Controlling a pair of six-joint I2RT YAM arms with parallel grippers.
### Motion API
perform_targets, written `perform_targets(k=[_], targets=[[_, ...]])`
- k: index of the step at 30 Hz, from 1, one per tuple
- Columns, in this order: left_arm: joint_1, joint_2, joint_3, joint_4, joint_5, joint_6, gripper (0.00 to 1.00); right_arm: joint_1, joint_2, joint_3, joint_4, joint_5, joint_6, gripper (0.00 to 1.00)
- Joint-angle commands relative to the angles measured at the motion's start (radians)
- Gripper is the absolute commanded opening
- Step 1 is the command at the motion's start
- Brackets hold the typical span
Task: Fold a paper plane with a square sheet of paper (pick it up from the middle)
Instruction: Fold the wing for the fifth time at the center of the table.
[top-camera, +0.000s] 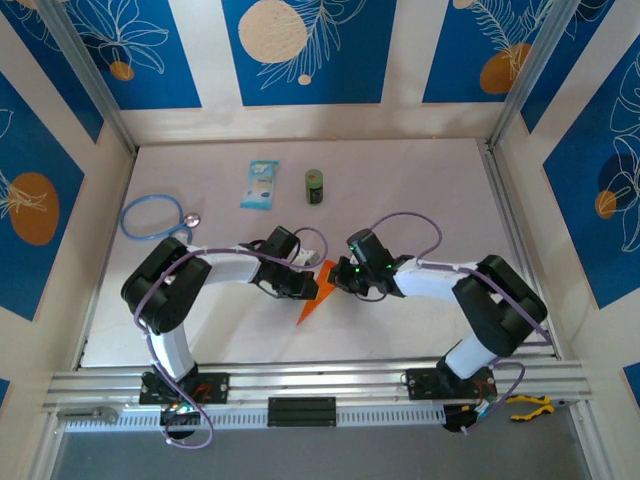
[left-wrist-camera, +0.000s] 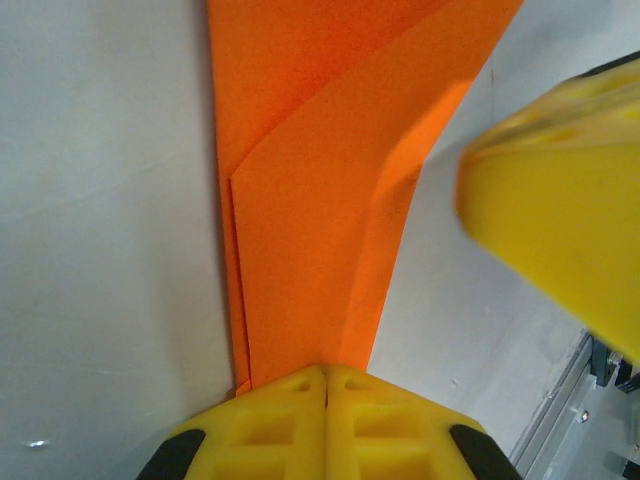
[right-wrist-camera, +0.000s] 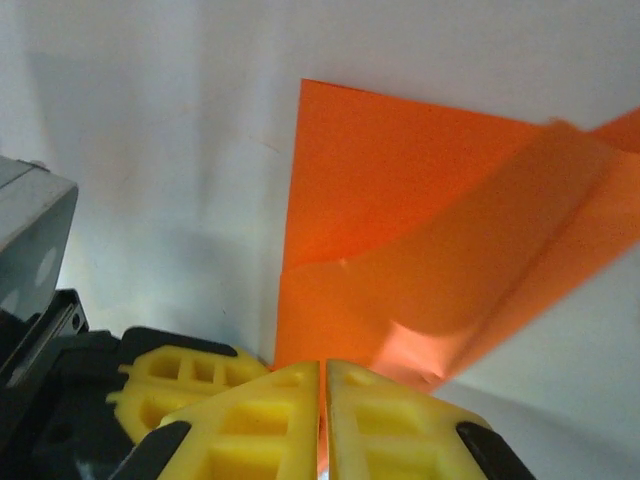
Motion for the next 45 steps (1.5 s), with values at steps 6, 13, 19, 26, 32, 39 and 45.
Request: perform_targets(k=[6, 13, 19, 26, 32, 39, 45], targets=[[-0.006, 0.053, -0.042, -0.052, -0.023, -0.019, 0.00, 0.007, 0.116, 0.052, -0.043, 0.070, 0.090, 0.09], [-0.007, 0.062, -0.039, -0.056, -0.020, -0.008, 0.00, -0.070, 0.102, -0.008, -0.001, 0.082, 0.107, 0.09], [-0.006, 0.071, -0.047, -0.054, -0.011, 0.000, 0.00, -0.150, 0.061, -0.067, 0.065, 0.059, 0.084, 0.10], [-0.006, 0.083, -0.046, -0.056, -0.002, 0.003, 0.00, -0.273, 0.027, -0.098, 0.043, 0.025, 0.032, 0.10], [-0.007, 0.086, -0.034, -0.063, -0.009, 0.003, 0.00, -0.342, -0.055, -0.081, -0.018, -0.009, -0.006, 0.11], [-0.006, 0.081, -0.030, -0.062, -0.011, -0.005, 0.00, -0.245, -0.145, -0.039, -0.066, 0.009, -0.022, 0.10], [-0.006, 0.072, -0.034, -0.055, -0.009, -0.011, 0.00, -0.145, -0.047, 0.018, -0.012, -0.050, -0.017, 0.08]])
